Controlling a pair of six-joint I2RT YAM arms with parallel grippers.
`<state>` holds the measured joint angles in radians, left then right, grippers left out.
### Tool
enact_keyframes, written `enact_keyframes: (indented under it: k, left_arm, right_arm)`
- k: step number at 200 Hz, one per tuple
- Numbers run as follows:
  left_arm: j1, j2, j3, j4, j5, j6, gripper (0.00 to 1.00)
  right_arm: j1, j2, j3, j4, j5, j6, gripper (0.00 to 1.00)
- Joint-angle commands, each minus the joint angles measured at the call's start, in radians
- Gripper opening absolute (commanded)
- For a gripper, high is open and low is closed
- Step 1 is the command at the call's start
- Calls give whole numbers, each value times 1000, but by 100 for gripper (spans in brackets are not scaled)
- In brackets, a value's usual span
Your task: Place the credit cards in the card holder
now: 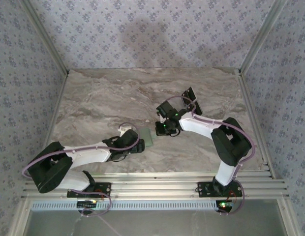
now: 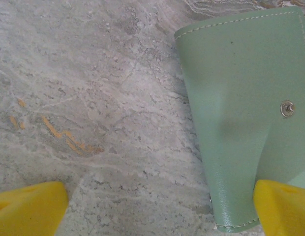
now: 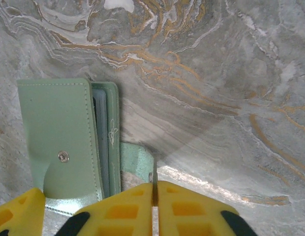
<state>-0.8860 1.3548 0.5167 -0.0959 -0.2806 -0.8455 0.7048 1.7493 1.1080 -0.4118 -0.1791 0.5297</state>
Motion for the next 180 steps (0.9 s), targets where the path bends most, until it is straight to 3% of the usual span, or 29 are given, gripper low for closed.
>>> enact_keyframes:
  k: [1,46,67,85,144,180]
  left_arm:
    - [17,36,-40,10,42,5,99]
    - [19,46,-40,22,50,7,99]
    - [19,52,-43,28,53,6,99]
    - [19,52,-46,35,54,8,99]
    - [21,49,-59,54,67,14,99]
    - [26,60,-56,62,78,19,98]
  right_arm:
    - [-8,19,28,-7,1,-12,9]
    - [-13,32,24,3,-14,-13,12]
    - [-16,36,23,13,-26,-10,9]
    - [-16,32,20,19,-35,-10,0]
    - [5,-64,5,47,-95,16,0]
    - [34,-38,36,62,-128,33,0]
